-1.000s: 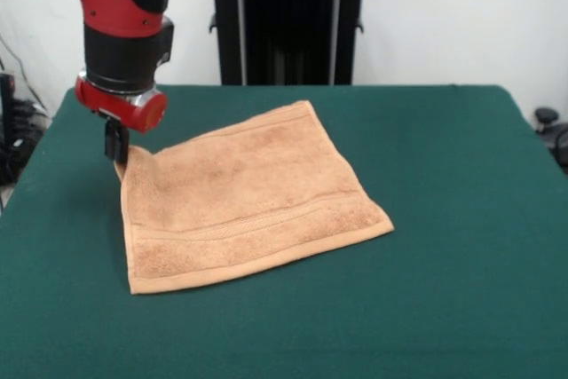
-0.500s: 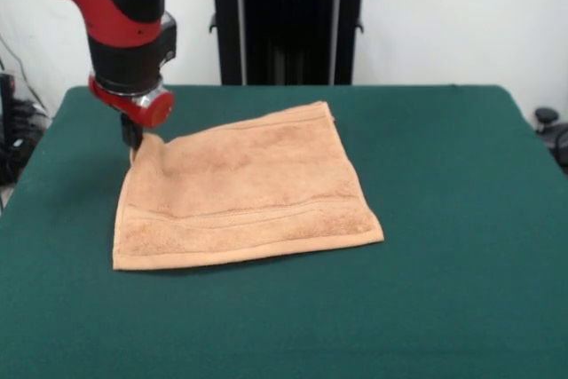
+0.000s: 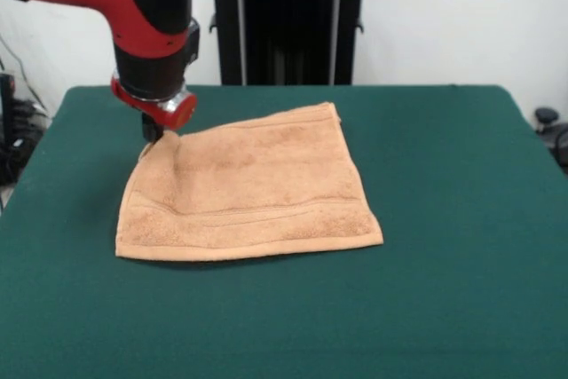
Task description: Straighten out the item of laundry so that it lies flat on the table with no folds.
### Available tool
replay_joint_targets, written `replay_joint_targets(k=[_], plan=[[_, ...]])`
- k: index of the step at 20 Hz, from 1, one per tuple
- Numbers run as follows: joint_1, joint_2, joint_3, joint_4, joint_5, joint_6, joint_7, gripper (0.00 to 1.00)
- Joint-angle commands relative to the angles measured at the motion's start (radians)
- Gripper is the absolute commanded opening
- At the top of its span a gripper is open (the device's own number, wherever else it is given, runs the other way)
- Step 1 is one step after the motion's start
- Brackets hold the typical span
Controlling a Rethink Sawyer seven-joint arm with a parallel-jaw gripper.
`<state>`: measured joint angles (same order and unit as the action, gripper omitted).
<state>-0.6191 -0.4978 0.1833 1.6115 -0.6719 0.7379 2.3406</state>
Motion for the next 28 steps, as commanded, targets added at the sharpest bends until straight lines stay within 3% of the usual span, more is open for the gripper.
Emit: replay_joint_targets(k=[1, 7, 12, 16, 23, 28], plan=[[0.050, 0.119, 0.044, -0.027, 0.033, 0.196, -0.152, 0.00], [0.051, 0.081, 0.043, -0.032, -0.008, 0.181, -0.171, 0.00], [0.091, 0.014, 0.020, 0.007, -0.046, 0.110, -0.116, 0.00], [0.093, -0.042, 0.038, 0.041, -0.162, -0.111, -0.132, 0.00], [0.102, -0.129, 0.055, 0.043, -0.294, -0.253, -0.163, 0.00], [0.073, -0.151, 0.083, 0.041, -0.278, -0.236, -0.207, 0.00]])
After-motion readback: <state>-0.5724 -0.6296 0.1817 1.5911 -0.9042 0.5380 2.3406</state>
